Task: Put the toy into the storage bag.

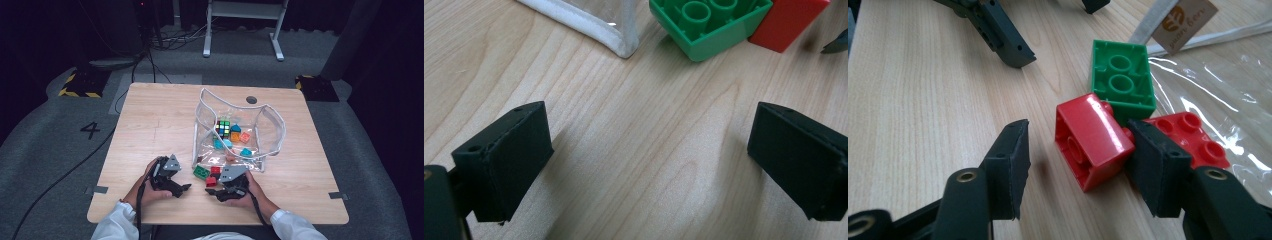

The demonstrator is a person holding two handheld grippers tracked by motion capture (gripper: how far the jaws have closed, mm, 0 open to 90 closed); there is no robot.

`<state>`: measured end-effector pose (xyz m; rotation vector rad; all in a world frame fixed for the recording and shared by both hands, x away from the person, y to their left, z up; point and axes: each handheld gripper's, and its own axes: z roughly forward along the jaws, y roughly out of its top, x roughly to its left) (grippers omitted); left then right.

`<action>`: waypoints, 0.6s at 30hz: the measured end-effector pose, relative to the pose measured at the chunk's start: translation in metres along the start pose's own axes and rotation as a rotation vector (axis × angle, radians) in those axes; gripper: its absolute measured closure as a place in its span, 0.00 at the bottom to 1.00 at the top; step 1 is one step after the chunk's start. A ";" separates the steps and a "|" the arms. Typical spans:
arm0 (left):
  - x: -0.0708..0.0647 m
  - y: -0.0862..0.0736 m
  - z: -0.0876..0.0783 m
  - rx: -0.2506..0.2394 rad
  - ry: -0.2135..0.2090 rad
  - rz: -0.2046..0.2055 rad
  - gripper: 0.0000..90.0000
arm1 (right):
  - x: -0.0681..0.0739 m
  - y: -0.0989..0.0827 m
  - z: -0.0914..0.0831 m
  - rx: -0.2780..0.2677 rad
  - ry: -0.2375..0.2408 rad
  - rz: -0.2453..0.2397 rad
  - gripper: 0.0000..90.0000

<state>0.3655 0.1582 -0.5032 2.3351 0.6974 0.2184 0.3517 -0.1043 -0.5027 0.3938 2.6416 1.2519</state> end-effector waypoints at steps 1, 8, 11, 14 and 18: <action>0.000 0.000 0.000 0.000 0.000 0.000 0.05 | 0.000 0.001 0.001 0.002 -0.003 -0.008 0.51; 0.000 0.000 0.000 0.000 0.000 0.000 0.05 | 0.002 0.004 0.006 0.011 -0.021 0.012 0.60; 0.000 0.000 0.000 0.000 0.000 0.000 0.05 | 0.001 0.005 0.007 0.018 -0.031 -0.027 0.61; 0.000 0.000 0.000 0.000 0.000 0.000 0.05 | 0.003 0.005 0.007 0.010 -0.037 0.009 0.69; 0.000 0.000 0.000 0.000 0.000 0.000 0.05 | 0.002 0.004 0.005 0.010 -0.029 0.001 0.73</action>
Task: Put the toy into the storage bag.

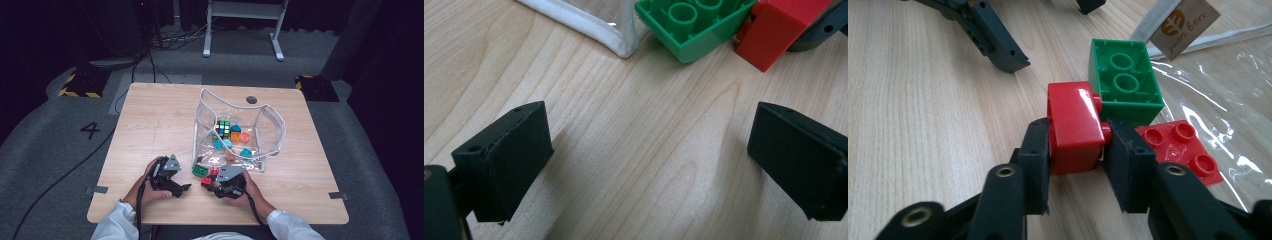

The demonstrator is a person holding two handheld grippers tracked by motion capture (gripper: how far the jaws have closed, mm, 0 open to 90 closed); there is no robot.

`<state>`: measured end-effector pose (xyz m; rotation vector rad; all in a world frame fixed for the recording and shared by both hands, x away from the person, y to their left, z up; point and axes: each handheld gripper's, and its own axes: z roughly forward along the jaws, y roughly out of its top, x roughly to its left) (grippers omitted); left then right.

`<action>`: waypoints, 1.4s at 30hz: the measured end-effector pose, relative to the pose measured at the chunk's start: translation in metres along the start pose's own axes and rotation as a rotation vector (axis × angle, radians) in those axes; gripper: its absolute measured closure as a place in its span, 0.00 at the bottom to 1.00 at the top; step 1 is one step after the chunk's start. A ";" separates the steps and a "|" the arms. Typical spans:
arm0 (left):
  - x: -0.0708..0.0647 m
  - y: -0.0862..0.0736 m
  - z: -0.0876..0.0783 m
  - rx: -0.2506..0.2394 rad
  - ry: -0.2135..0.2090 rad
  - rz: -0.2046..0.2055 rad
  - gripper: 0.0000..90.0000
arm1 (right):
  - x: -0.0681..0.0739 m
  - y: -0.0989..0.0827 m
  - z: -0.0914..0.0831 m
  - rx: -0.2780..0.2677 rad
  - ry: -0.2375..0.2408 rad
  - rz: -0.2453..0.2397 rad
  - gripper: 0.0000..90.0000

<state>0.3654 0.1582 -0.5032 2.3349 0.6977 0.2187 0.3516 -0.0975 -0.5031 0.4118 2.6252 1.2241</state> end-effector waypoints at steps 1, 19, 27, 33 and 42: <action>0.000 0.000 0.000 0.000 0.000 0.000 0.05 | 0.001 0.000 -0.001 0.000 0.001 0.005 0.74; 0.000 0.000 0.000 0.000 0.000 0.000 0.05 | -0.011 -0.017 -0.046 -0.021 0.039 -0.006 0.76; 0.000 0.000 0.000 0.000 0.001 0.000 0.05 | -0.023 -0.032 -0.075 -0.014 0.013 -0.004 0.76; 0.000 0.000 0.000 -0.002 0.001 0.001 0.05 | -0.029 -0.048 -0.097 -0.004 -0.018 0.019 0.76; 0.000 0.000 0.000 -0.002 0.001 0.001 0.05 | -0.044 -0.072 -0.130 0.009 -0.092 0.069 0.76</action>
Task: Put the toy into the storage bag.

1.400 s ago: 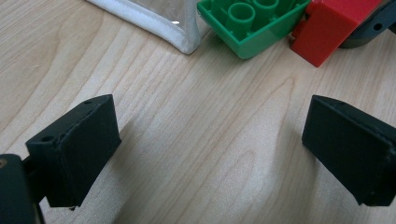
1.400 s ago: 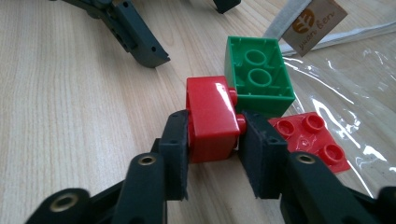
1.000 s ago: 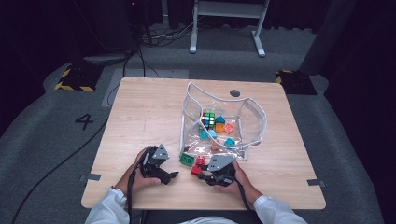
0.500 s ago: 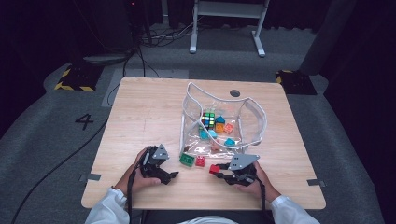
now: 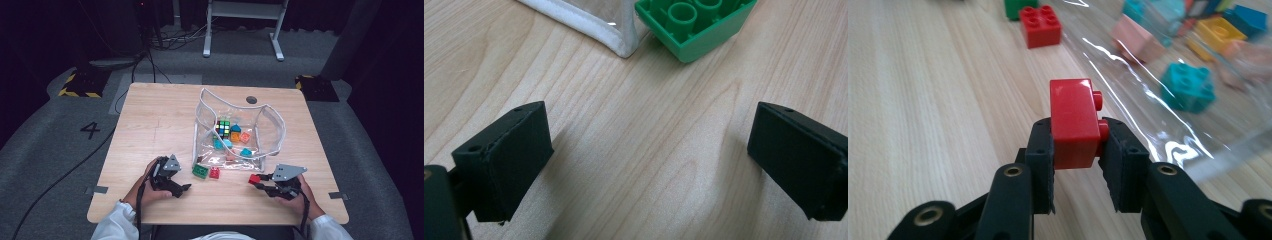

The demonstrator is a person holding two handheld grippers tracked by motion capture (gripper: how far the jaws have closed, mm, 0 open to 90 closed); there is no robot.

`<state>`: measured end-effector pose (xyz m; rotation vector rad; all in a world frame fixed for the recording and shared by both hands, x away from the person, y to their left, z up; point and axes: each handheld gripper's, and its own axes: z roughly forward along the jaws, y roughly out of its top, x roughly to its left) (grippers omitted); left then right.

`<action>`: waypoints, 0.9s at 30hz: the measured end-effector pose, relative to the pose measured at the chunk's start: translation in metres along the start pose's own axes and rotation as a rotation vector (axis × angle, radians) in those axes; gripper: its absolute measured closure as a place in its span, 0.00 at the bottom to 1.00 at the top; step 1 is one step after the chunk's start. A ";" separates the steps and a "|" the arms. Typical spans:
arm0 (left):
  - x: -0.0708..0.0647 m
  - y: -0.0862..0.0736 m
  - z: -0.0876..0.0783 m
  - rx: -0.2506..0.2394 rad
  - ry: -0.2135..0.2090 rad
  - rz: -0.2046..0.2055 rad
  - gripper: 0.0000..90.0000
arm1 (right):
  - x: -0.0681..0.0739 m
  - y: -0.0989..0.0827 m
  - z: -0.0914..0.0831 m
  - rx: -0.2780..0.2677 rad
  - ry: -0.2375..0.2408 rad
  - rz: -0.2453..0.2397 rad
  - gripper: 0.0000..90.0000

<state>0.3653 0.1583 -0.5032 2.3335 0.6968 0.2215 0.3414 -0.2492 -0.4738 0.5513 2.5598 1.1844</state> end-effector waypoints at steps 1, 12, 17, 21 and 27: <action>0.000 0.000 0.000 0.000 -0.001 0.000 0.05 | -0.002 -0.002 -0.002 0.000 -0.005 0.003 0.76; 0.000 0.000 0.000 0.000 0.000 0.000 0.05 | -0.022 -0.025 -0.031 -0.013 -0.094 0.065 0.76; 0.000 0.000 0.000 0.000 -0.003 -0.002 0.05 | -0.039 -0.029 -0.048 -0.060 -0.159 0.098 0.76; 0.000 0.000 0.000 0.000 -0.001 -0.001 0.05 | -0.051 -0.029 -0.057 -0.071 -0.189 0.112 0.76; 0.000 0.000 0.000 0.000 -0.002 -0.001 0.05 | -0.072 -0.023 -0.075 -0.085 -0.236 0.136 0.76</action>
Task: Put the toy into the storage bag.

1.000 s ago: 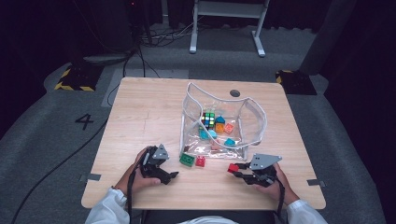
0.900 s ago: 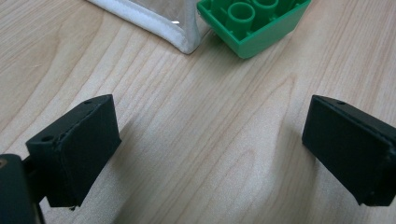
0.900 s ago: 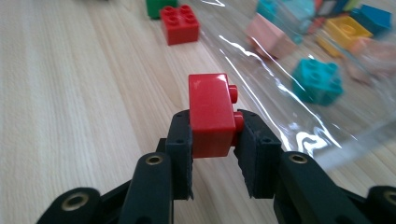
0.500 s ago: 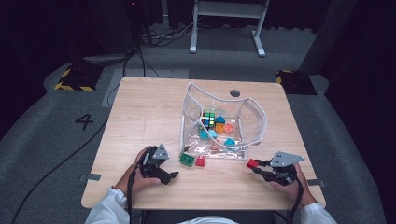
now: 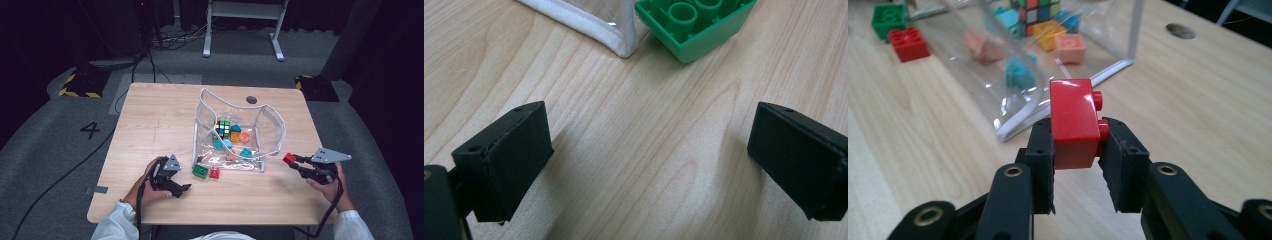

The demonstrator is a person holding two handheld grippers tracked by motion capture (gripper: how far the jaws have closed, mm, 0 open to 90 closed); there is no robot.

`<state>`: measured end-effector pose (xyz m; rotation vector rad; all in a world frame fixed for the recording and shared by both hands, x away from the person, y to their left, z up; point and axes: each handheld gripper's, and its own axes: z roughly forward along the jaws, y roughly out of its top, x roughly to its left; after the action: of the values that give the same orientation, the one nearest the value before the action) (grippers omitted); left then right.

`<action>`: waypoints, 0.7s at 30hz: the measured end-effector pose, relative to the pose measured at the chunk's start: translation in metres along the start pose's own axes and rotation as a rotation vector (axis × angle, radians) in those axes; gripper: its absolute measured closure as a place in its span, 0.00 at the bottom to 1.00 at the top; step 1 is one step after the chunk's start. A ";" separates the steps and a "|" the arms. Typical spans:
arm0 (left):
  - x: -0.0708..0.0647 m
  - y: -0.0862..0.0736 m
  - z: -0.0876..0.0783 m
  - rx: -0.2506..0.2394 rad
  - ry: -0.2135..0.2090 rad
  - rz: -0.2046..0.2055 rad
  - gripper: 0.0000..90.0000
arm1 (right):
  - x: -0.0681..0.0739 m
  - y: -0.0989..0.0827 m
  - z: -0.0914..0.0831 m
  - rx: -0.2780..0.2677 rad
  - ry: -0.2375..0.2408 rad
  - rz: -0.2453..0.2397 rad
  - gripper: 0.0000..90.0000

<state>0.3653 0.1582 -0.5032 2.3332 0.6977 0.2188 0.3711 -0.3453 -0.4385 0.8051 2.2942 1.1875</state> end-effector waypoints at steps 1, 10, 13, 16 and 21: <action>0.000 0.000 0.000 0.000 0.000 0.000 0.05 | -0.005 0.003 -0.003 -0.004 -0.008 0.000 0.76; 0.000 0.000 0.000 0.000 0.000 0.001 0.05 | -0.039 0.048 -0.028 -0.054 -0.048 -0.004 0.76; 0.000 0.000 0.000 0.000 -0.001 0.000 0.05 | -0.044 0.064 -0.031 -0.052 -0.061 -0.036 0.76; 0.000 0.000 0.000 0.000 -0.001 0.000 0.04 | -0.048 0.080 -0.034 -0.070 -0.061 -0.039 0.76; 0.000 0.000 0.000 0.000 -0.001 0.000 0.05 | -0.049 0.105 -0.033 -0.084 -0.062 -0.067 0.76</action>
<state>0.3653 0.1582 -0.5033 2.3330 0.6975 0.2177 0.4179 -0.3481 -0.3275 0.7190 2.1881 1.2035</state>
